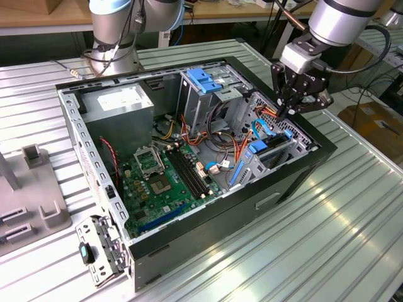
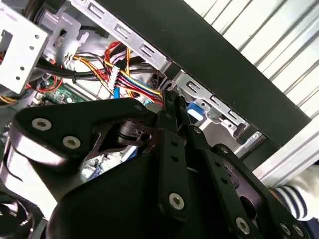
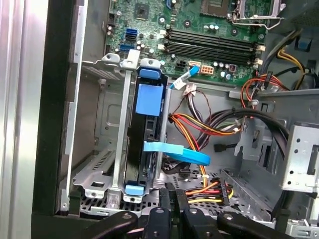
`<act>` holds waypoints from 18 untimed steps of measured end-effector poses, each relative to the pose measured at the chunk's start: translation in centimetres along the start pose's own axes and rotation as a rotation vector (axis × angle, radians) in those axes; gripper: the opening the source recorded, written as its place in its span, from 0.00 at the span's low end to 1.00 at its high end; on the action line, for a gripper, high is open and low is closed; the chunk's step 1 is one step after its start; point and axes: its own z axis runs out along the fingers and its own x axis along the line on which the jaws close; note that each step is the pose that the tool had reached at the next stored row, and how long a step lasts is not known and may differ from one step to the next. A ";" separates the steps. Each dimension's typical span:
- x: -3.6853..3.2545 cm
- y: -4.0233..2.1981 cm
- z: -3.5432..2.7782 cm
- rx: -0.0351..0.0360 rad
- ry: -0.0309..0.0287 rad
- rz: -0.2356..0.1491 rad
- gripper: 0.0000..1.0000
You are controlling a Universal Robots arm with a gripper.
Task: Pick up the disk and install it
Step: 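Insert the second disk wire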
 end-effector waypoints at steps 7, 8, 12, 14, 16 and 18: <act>0.35 0.66 -0.03 0.0005 0.0032 0.033 0.16; 0.43 0.80 -0.04 0.0005 0.0032 0.033 0.16; 0.84 1.32 -0.02 0.0005 0.0033 0.034 0.16; 1.06 1.54 0.03 0.0005 0.0034 0.035 0.16; 1.38 1.73 0.10 0.0005 0.0035 0.037 0.16; 1.46 1.76 0.10 0.0016 -0.0084 0.039 0.16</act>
